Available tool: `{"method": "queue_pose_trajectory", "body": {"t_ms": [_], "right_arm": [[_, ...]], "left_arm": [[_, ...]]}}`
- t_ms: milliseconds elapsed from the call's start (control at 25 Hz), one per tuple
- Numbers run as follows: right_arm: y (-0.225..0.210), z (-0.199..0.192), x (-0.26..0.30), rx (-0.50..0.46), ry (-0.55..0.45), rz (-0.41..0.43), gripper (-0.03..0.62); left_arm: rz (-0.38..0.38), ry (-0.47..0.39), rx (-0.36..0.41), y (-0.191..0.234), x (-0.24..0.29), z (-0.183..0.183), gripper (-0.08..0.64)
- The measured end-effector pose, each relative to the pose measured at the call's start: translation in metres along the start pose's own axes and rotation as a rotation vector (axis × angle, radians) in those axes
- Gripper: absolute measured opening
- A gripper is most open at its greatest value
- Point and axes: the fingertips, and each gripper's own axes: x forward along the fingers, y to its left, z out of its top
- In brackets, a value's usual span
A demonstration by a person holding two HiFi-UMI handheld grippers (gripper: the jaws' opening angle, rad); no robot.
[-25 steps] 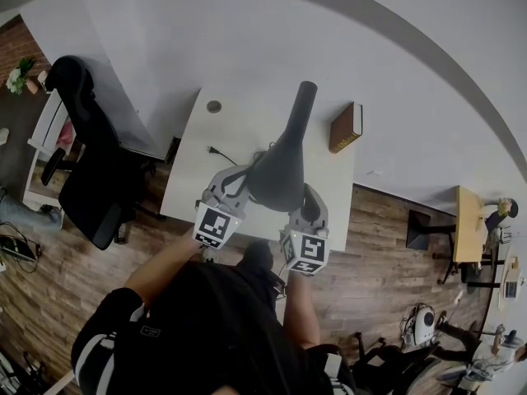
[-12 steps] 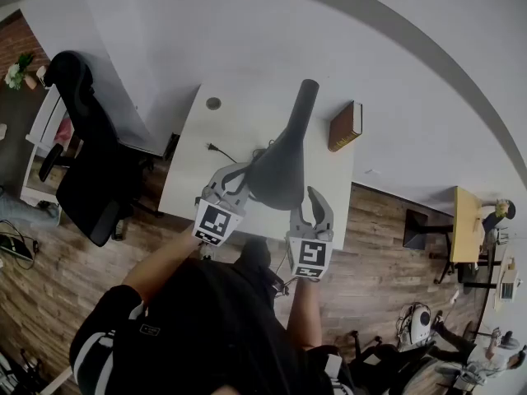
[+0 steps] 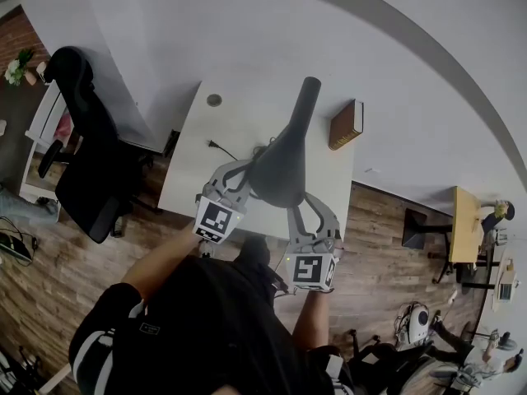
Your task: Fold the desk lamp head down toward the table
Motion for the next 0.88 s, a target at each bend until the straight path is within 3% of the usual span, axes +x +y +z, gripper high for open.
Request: {"method": "queue_pose_trajectory", "body": {"t_ms": [200,600,760,880], "right_arm": [[0.005,0.009,0.004,-0.105,0.003,-0.002,0.135],[0.005,0.007,0.007,-0.137,0.015,-0.001,0.120],[0.007,0.006,0.007,-0.144,0.023,-0.002,0.118],[0.008,0.006,0.007,-0.141,0.020,-0.002,0.119]], "left_arm": [[0.000,0.000,-0.001,0.000,-0.001,0.000,0.032],[-0.019,0.023,0.019,0.000,0.001,-0.002,0.034],[-0.077,0.041,0.039,-0.002,-0.003,-0.007,0.034],[-0.161,0.070,0.071,-0.008,-0.013,-0.011,0.056]]}}
